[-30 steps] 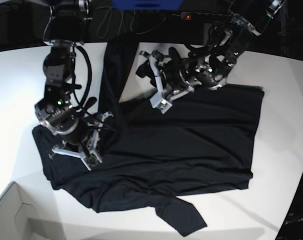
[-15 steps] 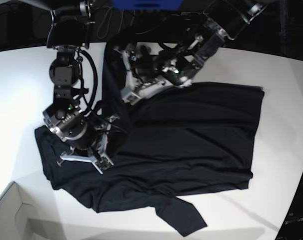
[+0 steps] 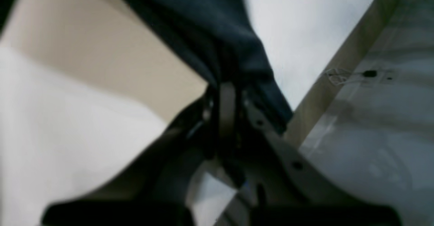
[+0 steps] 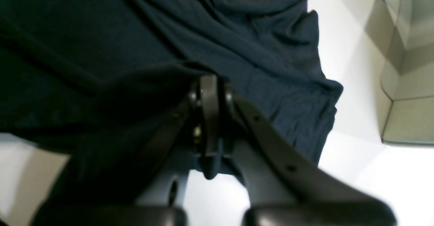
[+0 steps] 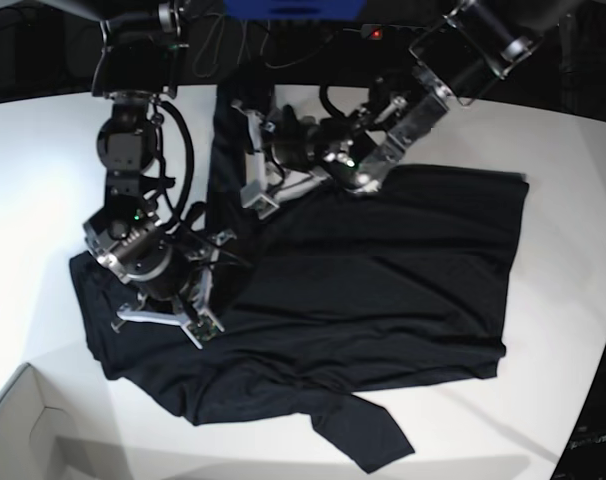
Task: Layout the t-shirt on the table in an organized manner, then fold the t-shirt properly
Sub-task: 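Pull the lifted cloth with the left gripper away from the right gripper, then lay the shirt down and regrasp the collar edge with both grippers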
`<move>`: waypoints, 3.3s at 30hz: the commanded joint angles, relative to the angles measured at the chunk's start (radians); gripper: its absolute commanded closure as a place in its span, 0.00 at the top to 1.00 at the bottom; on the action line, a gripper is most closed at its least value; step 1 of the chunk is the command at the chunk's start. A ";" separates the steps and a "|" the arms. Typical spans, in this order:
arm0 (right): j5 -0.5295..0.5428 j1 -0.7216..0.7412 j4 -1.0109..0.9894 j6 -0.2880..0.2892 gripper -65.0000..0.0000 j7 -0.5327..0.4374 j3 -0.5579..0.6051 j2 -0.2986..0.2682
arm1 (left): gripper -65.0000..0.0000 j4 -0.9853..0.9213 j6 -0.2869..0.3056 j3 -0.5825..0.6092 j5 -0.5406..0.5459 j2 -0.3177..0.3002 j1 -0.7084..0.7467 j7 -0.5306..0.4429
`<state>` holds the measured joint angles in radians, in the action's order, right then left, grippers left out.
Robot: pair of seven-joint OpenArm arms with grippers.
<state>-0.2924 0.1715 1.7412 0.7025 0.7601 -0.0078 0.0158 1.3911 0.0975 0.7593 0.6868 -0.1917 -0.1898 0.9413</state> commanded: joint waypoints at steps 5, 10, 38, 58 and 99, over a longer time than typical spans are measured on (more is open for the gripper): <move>0.006 0.018 0.021 -0.004 0.00 -0.021 0.001 -0.001 | 0.00 0.129 -0.031 -0.087 -0.063 -0.122 -0.024 0.060; 0.006 0.013 0.021 -0.004 0.00 -0.021 -0.001 -0.017 | 0.00 0.273 -0.025 -0.254 -0.062 -0.214 -0.018 0.063; 0.005 -0.415 0.193 -0.004 0.00 -0.031 -0.039 -0.072 | 0.00 0.362 -0.020 -0.370 -0.062 -0.311 -0.083 0.063; 0.003 -0.646 0.213 -0.004 0.00 -0.109 -0.217 -0.109 | 0.00 0.402 -0.018 -0.017 -0.071 -0.265 -0.084 0.057; 0.006 -0.671 0.208 -0.004 0.29 -0.116 -0.223 -0.060 | 0.85 0.351 -0.022 -0.475 -0.071 -0.317 0.402 0.054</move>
<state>-0.2924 -0.4969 1.9343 0.7063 0.6586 -0.2272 -0.0387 1.7512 0.0868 0.2829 0.6277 -0.5007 0.2050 0.9604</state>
